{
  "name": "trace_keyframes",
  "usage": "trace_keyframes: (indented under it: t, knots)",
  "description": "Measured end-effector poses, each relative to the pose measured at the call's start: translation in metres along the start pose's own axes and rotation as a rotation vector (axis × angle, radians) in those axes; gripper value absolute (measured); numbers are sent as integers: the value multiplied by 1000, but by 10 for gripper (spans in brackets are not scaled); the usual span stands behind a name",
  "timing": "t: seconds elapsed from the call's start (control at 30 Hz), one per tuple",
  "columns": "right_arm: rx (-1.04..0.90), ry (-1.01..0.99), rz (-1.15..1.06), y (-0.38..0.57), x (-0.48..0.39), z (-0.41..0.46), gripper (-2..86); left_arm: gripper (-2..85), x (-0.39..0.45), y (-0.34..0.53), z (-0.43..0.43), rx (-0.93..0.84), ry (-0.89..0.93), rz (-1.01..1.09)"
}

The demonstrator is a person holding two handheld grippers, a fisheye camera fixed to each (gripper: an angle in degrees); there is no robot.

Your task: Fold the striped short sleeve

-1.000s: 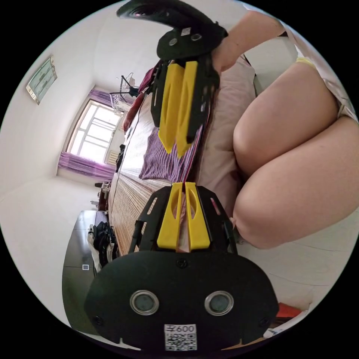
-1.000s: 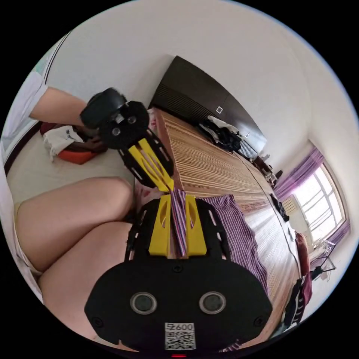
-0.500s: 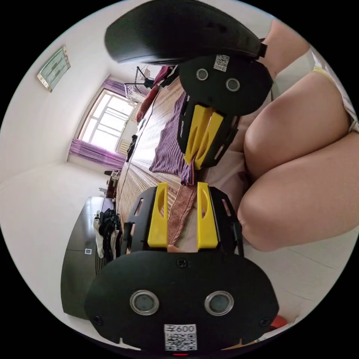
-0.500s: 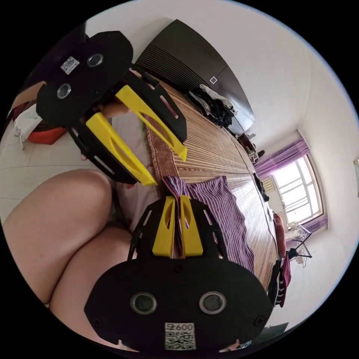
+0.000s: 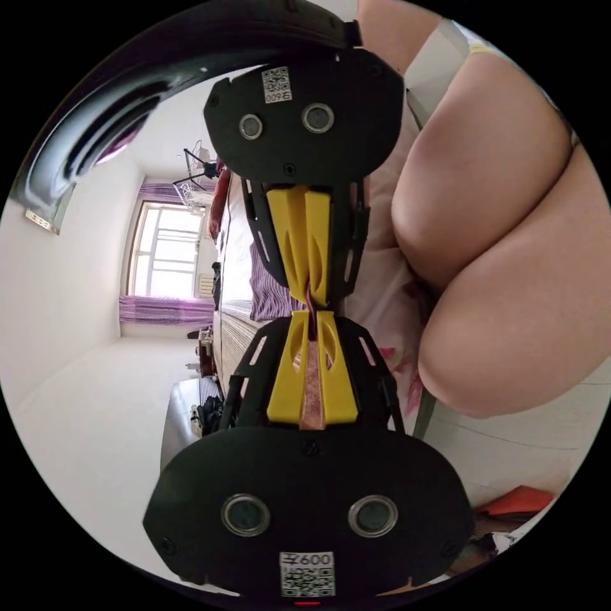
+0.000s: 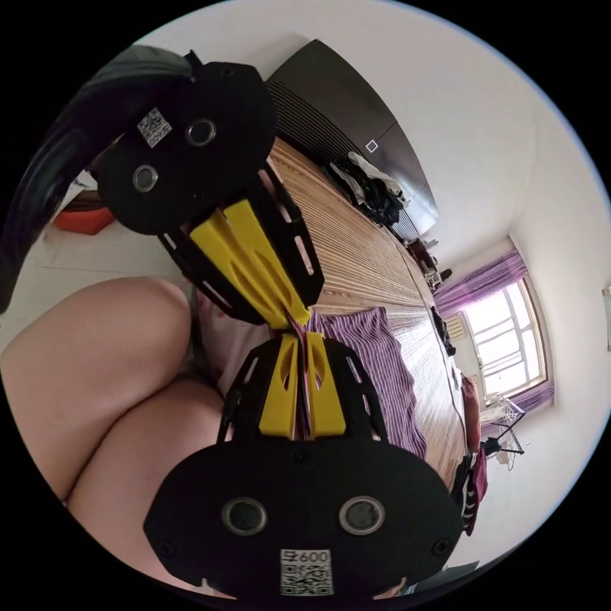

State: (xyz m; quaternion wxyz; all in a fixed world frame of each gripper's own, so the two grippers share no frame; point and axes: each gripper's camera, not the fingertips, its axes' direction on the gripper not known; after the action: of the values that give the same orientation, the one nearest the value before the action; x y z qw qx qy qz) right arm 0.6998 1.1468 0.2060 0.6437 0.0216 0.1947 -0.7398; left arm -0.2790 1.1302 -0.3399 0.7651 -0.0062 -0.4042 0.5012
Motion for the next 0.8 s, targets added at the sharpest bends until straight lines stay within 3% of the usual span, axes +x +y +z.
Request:
trace_keyframes:
  t: [0.13, 0.3, 0.57, 0.8]
  knots:
    - [-83, 108, -51, -31, 12, 15, -8, 23, -10, 21, 12, -14, -27, -22]
    - [-337, 405, -193, -27, 42, 51, -8, 20, -23, 50, 26, -46, -106, -63]
    - [-593, 504, -188, 17, 140, 23, -8, 17, -27, 102, 62, -126, -91, -68]
    - [-685, 610, -237, 9, 217, -34, -8, 17, -46, 133, 91, -140, -62, -141]
